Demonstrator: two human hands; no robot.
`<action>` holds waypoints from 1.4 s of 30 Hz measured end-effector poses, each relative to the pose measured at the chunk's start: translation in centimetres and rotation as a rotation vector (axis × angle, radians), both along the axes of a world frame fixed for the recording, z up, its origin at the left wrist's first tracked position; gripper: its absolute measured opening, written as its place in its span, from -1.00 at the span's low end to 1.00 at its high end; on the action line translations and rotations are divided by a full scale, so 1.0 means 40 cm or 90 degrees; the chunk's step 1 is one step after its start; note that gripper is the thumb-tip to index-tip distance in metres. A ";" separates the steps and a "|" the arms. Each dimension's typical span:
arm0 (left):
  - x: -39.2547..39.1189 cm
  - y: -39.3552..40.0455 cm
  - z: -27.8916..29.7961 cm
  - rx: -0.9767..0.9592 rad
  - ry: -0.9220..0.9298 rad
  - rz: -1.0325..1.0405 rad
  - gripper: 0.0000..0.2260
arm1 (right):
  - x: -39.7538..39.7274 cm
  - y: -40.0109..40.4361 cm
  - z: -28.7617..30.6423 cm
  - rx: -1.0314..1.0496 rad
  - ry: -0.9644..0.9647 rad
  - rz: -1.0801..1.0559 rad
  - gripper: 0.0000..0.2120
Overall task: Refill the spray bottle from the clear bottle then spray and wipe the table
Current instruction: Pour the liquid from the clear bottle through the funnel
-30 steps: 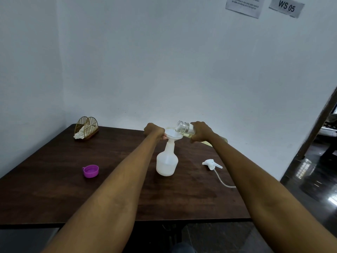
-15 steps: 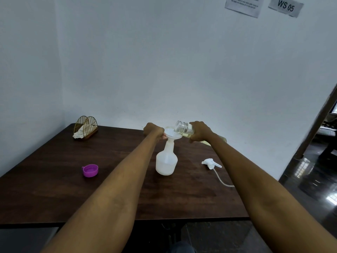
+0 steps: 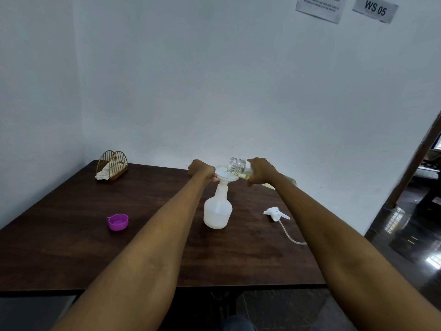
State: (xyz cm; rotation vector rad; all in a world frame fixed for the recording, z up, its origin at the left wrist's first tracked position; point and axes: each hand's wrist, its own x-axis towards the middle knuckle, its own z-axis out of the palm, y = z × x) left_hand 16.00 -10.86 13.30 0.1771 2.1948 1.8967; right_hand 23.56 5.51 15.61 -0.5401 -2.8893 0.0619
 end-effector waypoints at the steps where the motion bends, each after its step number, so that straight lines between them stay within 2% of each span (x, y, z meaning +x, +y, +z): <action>1: 0.000 0.000 0.000 -0.002 -0.001 0.002 -0.78 | 0.000 0.000 0.000 -0.001 0.000 0.000 -0.57; 11: -0.005 0.002 -0.002 -0.014 -0.007 0.002 -0.79 | -0.005 0.001 0.001 -0.004 0.000 0.005 -0.57; 17: -0.002 0.000 -0.003 -0.014 -0.005 0.002 -0.79 | -0.008 0.000 0.002 0.003 -0.001 0.007 -0.51; 24: 0.004 -0.003 0.000 -0.014 -0.003 0.001 -0.78 | -0.006 -0.001 0.001 -0.001 -0.003 0.004 -0.62; 38: 0.010 -0.007 0.005 -0.020 -0.007 -0.003 -0.77 | -0.008 -0.004 -0.001 -0.006 0.008 0.003 -0.52; 42: 0.011 -0.007 0.003 -0.021 -0.004 -0.001 -0.77 | -0.006 -0.004 0.000 -0.006 0.011 -0.001 -0.58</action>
